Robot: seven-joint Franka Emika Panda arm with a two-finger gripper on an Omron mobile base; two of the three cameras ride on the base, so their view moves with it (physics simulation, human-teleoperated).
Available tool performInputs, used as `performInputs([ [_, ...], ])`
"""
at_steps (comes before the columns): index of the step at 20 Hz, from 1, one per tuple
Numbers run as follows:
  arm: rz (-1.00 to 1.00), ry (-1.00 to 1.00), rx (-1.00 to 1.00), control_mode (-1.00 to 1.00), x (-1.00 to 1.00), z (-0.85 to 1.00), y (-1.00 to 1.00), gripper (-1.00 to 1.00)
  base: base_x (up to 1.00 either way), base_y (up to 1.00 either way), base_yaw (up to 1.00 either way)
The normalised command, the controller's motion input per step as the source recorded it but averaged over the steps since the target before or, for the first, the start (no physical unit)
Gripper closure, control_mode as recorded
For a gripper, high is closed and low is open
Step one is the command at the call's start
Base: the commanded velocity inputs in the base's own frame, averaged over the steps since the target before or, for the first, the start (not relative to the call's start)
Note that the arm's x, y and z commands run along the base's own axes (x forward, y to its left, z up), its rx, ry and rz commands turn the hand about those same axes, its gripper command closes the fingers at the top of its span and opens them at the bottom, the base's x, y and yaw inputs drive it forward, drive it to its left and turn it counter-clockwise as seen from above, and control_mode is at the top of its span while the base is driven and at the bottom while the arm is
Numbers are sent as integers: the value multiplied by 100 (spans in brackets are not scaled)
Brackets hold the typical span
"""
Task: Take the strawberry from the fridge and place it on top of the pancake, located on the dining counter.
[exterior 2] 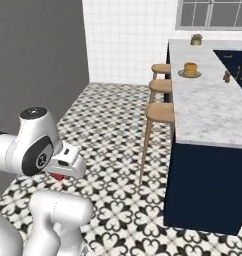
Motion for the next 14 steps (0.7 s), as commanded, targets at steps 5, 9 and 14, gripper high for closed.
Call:
performInputs([
  [5, 0, 0, 0, 100, 0, 0, 0, 100, 67, 100, -52],
  [9, 0, 0, 0, 100, 0, 0, 0, 100, 83, 96, -54],
  [14, 0, 0, 0, 100, 0, 0, 0, 100, 88, 51, -45],
])
